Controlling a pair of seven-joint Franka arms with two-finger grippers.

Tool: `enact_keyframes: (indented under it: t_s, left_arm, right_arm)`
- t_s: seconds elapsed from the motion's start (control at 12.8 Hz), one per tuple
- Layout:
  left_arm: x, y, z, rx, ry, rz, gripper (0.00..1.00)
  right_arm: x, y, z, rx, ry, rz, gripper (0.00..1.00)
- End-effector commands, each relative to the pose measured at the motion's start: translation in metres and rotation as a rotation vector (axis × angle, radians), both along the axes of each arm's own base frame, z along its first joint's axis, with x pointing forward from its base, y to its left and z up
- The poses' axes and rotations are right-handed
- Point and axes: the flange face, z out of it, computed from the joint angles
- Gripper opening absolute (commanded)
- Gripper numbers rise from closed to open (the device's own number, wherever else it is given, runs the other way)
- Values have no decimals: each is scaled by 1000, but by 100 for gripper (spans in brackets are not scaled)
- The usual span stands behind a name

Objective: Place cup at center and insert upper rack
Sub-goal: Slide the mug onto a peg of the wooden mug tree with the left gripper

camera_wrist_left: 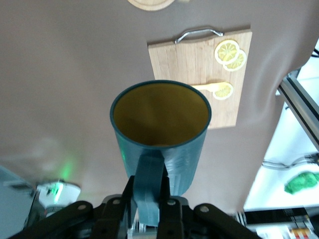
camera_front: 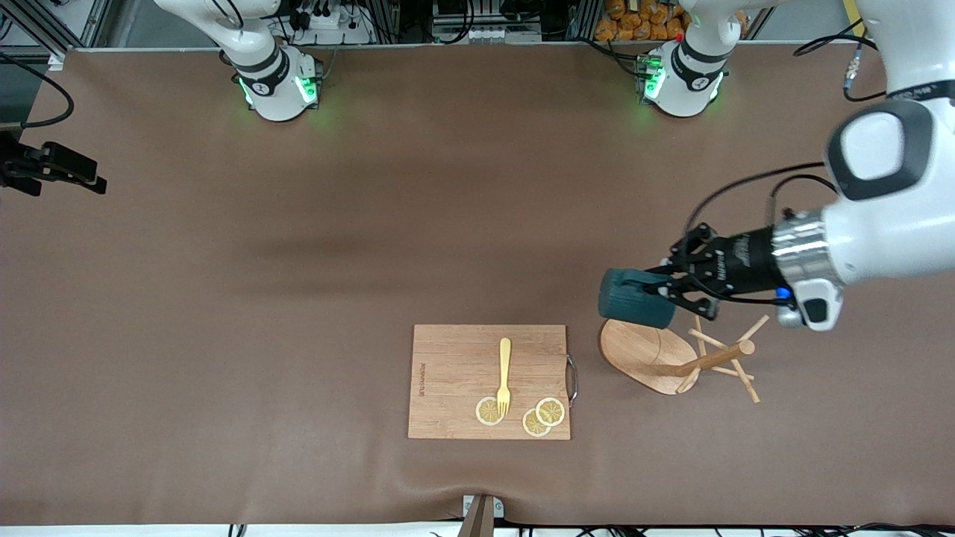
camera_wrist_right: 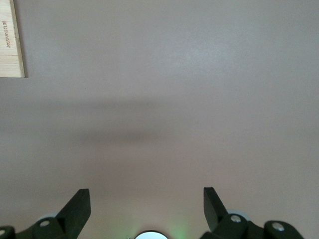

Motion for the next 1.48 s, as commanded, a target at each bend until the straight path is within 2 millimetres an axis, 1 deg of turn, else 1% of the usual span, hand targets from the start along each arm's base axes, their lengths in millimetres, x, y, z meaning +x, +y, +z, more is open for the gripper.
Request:
enact_keyframes:
  t_s: [0.0, 0.08, 0.16, 0.31, 0.39, 0.55, 0.7, 0.78, 0.94, 1.25, 1.4]
  left_arm:
    - [9, 42, -12, -113, 3, -6, 0]
    - [13, 55, -24, -150, 8, -6, 0]
    - [16, 64, -31, -192, 15, -6, 0]
    - [19, 74, -43, -243, 29, -2, 0]
    - [19, 75, -48, -253, 36, -15, 0]
    - [22, 90, -60, -300, 22, -23, 0]
    - [26, 105, -76, -348, 21, -17, 0]
    - [28, 105, -83, -360, 19, -22, 0]
    - [31, 111, -103, -380, 21, -28, 0]
    - [34, 116, -114, -413, 11, -23, 0]
    - [35, 127, -115, -415, 5, -10, 0]
  right_arm:
    - [-5, 3, 7, 10, -4, -13, 100]
    - [-4, 3, 5, 10, -1, -13, 100]
    - [-5, 3, 5, 11, 1, -13, 100]
    - [-4, 3, 4, 11, 1, -13, 100]
    - [-5, 3, 5, 11, -1, -13, 100]
    - [-5, 3, 5, 10, -1, -13, 100]
    - [-5, 3, 4, 11, 4, -13, 100]
    - [-4, 3, 3, 11, 4, -13, 100]
    - [-5, 2, 3, 11, 5, -13, 100]
    - [-5, 2, 4, 11, 4, -13, 100]
    - [-4, 4, 3, 11, 4, -11, 100]
